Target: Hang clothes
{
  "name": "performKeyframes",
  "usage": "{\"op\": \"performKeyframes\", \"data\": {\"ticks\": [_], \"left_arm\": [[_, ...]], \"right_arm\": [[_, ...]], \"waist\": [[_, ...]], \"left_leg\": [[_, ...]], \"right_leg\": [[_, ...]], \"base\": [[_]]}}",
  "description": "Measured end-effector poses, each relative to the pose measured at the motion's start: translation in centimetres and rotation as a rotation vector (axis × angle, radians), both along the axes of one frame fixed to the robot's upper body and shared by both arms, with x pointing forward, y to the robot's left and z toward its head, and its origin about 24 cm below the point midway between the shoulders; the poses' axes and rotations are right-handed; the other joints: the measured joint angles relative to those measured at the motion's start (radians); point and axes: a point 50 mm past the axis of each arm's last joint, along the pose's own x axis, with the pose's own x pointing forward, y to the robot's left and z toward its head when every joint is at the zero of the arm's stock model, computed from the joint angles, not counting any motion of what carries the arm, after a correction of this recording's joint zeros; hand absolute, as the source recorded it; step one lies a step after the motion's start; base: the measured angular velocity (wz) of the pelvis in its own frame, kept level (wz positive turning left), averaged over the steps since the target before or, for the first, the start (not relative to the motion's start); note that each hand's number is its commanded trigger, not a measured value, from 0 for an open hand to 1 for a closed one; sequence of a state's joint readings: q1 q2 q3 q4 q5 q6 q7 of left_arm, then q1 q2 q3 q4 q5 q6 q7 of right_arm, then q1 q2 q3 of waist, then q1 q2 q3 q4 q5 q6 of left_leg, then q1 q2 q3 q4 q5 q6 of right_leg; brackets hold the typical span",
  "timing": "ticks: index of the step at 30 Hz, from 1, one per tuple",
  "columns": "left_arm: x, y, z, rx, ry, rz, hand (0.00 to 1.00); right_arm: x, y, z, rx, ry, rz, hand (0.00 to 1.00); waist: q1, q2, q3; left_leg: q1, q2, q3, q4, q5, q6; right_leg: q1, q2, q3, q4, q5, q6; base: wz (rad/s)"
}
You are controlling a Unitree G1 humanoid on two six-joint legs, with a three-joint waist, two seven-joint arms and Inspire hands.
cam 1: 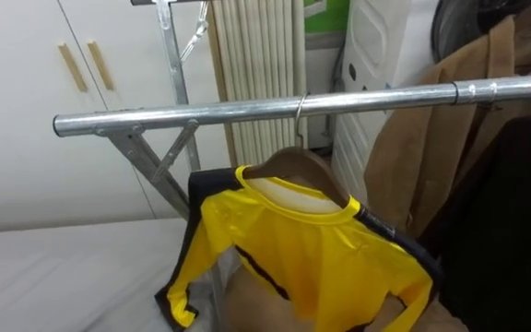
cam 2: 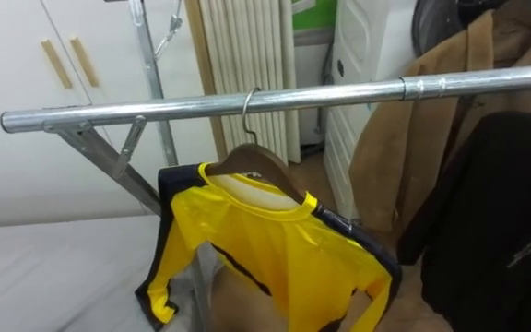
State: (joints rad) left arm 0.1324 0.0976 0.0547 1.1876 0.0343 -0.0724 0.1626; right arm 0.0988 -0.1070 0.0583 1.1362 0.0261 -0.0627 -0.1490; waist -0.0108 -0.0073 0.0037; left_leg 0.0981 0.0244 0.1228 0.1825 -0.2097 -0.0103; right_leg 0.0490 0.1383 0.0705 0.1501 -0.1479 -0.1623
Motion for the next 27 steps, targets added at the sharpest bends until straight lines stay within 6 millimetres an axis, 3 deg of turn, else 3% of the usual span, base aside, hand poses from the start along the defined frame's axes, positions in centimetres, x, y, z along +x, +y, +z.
{"op": "performKeyframes", "data": {"ticks": [4,6,7,9,10,12,13,14,16,17,19,20,21,23,24,25,26,27], "left_arm": [[0.4,0.0,0.2,0.011,-0.048,-0.011,0.00],[0.8,-0.1,0.3,0.012,-0.064,-0.017,0.00],[0.9,-0.1,0.3,0.013,-0.065,-0.018,0.00],[1.2,-0.1,0.3,0.016,-0.072,-0.017,0.00],[1.2,-0.1,0.3,0.017,-0.074,-0.014,0.00],[1.0,0.3,0.4,0.020,-0.072,0.002,0.00],[1.0,0.4,0.4,0.019,-0.069,0.002,0.00],[1.1,0.4,0.4,0.014,-0.068,-0.005,0.00],[1.4,0.4,0.5,-0.002,-0.081,-0.007,0.00],[1.3,0.4,0.4,-0.006,-0.079,-0.008,0.00],[1.3,0.2,0.4,-0.013,-0.075,-0.029,0.00],[1.2,0.1,0.4,-0.013,-0.066,-0.035,0.00],[1.0,0.1,0.3,-0.019,-0.053,-0.040,0.00],[1.0,0.0,0.3,-0.033,-0.047,-0.048,0.00],[1.0,0.0,0.3,-0.039,-0.042,-0.057,0.00],[1.0,0.2,0.3,-0.034,-0.037,-0.058,0.00],[0.6,0.2,0.2,-0.032,-0.017,-0.058,0.00],[0.4,0.4,0.2,-0.029,-0.005,-0.054,0.00]], "right_arm": [[0.4,0.0,0.1,-0.013,-0.014,0.032,0.00],[0.9,0.0,0.2,-0.016,-0.023,0.043,0.00],[0.9,0.0,0.2,-0.016,-0.023,0.042,0.00],[1.2,-0.2,0.2,-0.020,-0.018,0.036,0.00],[1.4,-0.3,0.2,-0.022,-0.020,0.036,0.00],[1.9,-0.5,0.4,-0.022,-0.030,0.037,0.00],[1.9,-0.6,0.4,-0.020,-0.029,0.031,0.00],[1.7,-0.9,0.4,-0.026,-0.021,0.032,0.00],[1.3,-1.1,0.4,-0.017,-0.015,0.013,0.00],[1.1,-1.1,0.3,-0.013,-0.012,0.005,0.00],[0.6,-1.3,0.3,-0.009,-0.002,-0.011,0.00],[0.5,-1.3,0.2,-0.006,0.001,-0.019,0.00],[0.1,-1.3,0.1,-0.003,0.010,-0.034,0.00],[-0.2,-1.4,0.1,0.002,0.011,-0.065,0.00],[-0.2,-1.5,0.1,0.005,0.010,-0.083,0.00],[-0.1,-1.3,0.1,0.012,0.010,-0.090,0.00],[0.4,-1.3,0.1,0.016,0.005,-0.089,0.00],[-0.3,-1.3,0.0,0.015,0.023,-0.096,0.00]], "waist": [[0.009,0.002,-0.0032],[0.015,0.008,-0.0023],[0.014,0.008,-0.0021],[0.017,0.011,0.0000],[0.018,0.011,0.0011],[0.015,0.009,0.0040],[0.014,0.008,0.0050],[0.012,0.013,0.0030],[0.006,0.015,0.0051],[0.006,0.015,0.0045],[-0.011,0.010,0.0043],[-0.016,0.010,0.0042],[-0.017,0.008,0.0033],[-0.016,0.009,0.0015],[-0.015,0.008,-0.0001],[-0.008,0.003,-0.0062],[-0.007,-0.004,-0.0071],[-0.011,-0.002,-0.0101]], "left_leg": [[-0.054,0.003,-0.022,0.050,-0.002,-0.003],[-0.094,0.010,-0.004,0.064,-0.003,-0.009],[-0.103,0.013,0.010,0.071,-0.002,-0.011],[-0.138,0.026,0.108,0.089,0.004,-0.020],[-0.144,0.034,0.136,0.098,0.004,-0.021],[-0.164,0.084,0.251,0.222,-0.017,-0.023],[-0.163,0.101,0.276,0.258,-0.026,-0.023],[-0.153,0.136,0.320,0.319,-0.045,-0.025],[-0.122,0.184,0.359,0.419,-0.063,-0.021],[-0.108,0.194,0.372,0.429,-0.066,-0.018],[-0.054,0.198,0.408,0.403,-0.078,-0.027],[-0.038,0.195,0.416,0.384,-0.079,-0.029],[-0.004,0.188,0.446,0.327,-0.088,-0.036],[0.035,0.171,0.494,0.222,-0.116,-0.038],[0.042,0.157,0.520,0.143,-0.146,-0.036],[0.039,0.154,0.518,0.120,-0.148,-0.070],[0.032,0.153,0.508,0.099,-0.148,-0.070],[0.041,0.151,0.506,0.070,-0.138,-0.066]], "right_leg": [[-0.018,-0.013,-0.066,0.005,-0.004,-0.006],[-0.036,-0.020,-0.143,0.002,-0.004,-0.007],[-0.038,-0.023,-0.166,0.001,-0.004,-0.008],[-0.049,-0.039,-0.256,0.001,-0.013,-0.019],[-0.052,-0.043,-0.277,0.000,-0.013,-0.020],[-0.061,-0.064,-0.381,0.019,-0.037,-0.026],[-0.061,-0.068,-0.408,0.026,-0.044,-0.024],[-0.061,-0.074,-0.462,0.036,-0.056,-0.025],[-0.061,-0.093,-0.590,0.058,-0.079,-0.018],[-0.059,-0.098,-0.623,0.059,-0.082,-0.016],[-0.062,-0.124,-0.743,0.075,-0.096,0.002],[-0.064,-0.129,-0.773,0.077,-0.101,0.010],[-0.073,-0.145,-0.833,0.093,-0.108,0.022],[-0.091,-0.163,-0.911,0.119,-0.116,0.038],[-0.113,-0.177,-0.939,0.149,-0.118,0.043],[-0.127,-0.193,-0.939,0.169,-0.118,0.044],[-0.140,-0.214,-0.932,0.196,-0.094,0.080],[-0.132,-0.220,-0.914,0.190,-0.062,0.088]], "base": [[0.44],[0.80],[1.08],[1.14],[1.03],[1.14],[1.39],[1.53],[1.78],[1.69],[1.73],[1.71],[1.30],[1.38],[1.13],[0.81],[0.79],[1.14]]}}
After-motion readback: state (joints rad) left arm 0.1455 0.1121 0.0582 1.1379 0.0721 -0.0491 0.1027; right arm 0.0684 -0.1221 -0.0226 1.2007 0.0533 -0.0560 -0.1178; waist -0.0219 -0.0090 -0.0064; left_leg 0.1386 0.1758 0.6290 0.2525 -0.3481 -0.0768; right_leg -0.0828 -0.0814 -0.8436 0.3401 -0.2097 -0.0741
